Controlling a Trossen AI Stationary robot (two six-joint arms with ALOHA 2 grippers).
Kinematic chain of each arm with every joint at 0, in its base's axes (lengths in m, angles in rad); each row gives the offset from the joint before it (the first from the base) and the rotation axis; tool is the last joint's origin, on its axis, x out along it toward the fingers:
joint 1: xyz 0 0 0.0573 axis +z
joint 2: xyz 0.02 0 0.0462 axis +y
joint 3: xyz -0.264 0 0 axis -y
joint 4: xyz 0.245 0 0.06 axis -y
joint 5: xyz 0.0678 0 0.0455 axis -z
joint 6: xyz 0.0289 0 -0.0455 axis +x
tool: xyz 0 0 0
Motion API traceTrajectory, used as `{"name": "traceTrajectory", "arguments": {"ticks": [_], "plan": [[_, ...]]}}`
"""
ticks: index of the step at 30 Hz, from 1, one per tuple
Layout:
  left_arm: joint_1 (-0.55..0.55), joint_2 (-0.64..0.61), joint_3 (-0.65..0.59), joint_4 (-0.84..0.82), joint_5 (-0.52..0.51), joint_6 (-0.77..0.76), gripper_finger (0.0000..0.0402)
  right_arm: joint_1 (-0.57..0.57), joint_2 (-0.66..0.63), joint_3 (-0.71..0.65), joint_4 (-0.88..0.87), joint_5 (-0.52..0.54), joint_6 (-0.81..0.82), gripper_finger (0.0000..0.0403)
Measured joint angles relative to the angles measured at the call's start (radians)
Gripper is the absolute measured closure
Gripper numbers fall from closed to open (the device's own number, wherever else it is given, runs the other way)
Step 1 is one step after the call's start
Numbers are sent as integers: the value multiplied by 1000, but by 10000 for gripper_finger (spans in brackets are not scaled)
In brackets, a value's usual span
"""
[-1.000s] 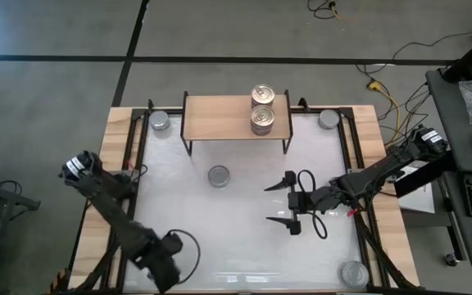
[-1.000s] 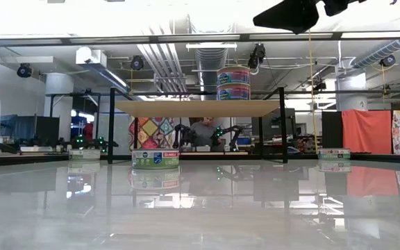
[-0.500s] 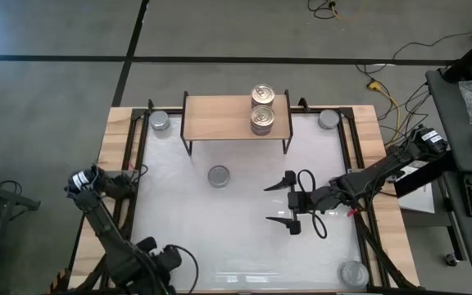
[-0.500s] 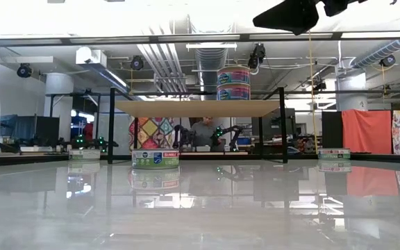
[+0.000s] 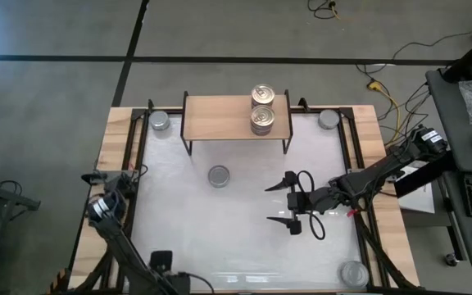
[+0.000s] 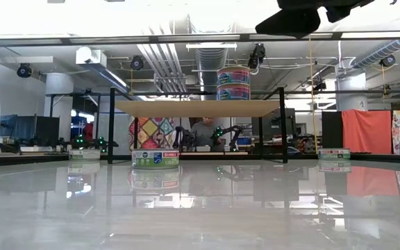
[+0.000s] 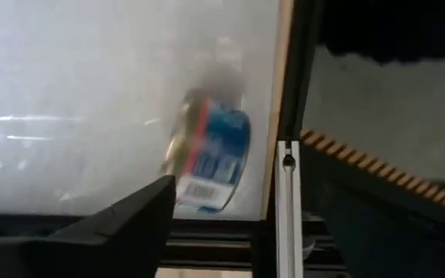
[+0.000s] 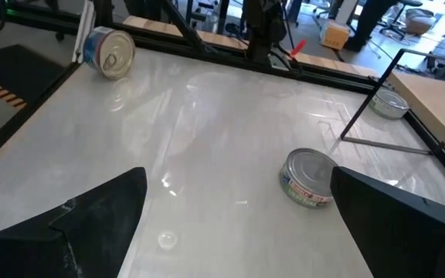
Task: Stack canned seafood by type on shelf
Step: Stack the blue-pink tuna can on top of the other blue-pink tuna can on the shelf
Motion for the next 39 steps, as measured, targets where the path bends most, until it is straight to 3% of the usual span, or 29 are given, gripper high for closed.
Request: {"name": "traceTrajectory", "arguments": {"ticks": [14, 27, 31, 37, 39], "plan": [[2, 56, -43, -2, 18, 165, 89, 0, 0, -3, -45, -1, 43, 3], [2, 54, -216, -2, 18, 186, 93, 0, 0, -3, -52, -1, 55, 3], [2, 54, -230, -2, 10, 164, 124, 0, 0, -3, -52, -1, 55, 3], [3, 53, -220, 2, -67, 101, 224, 0, 0, -3, -52, -1, 55, 3], [6, 51, -219, 13, -92, 95, 224, 0, -1, -2, -52, 1, 57, 3]]}}
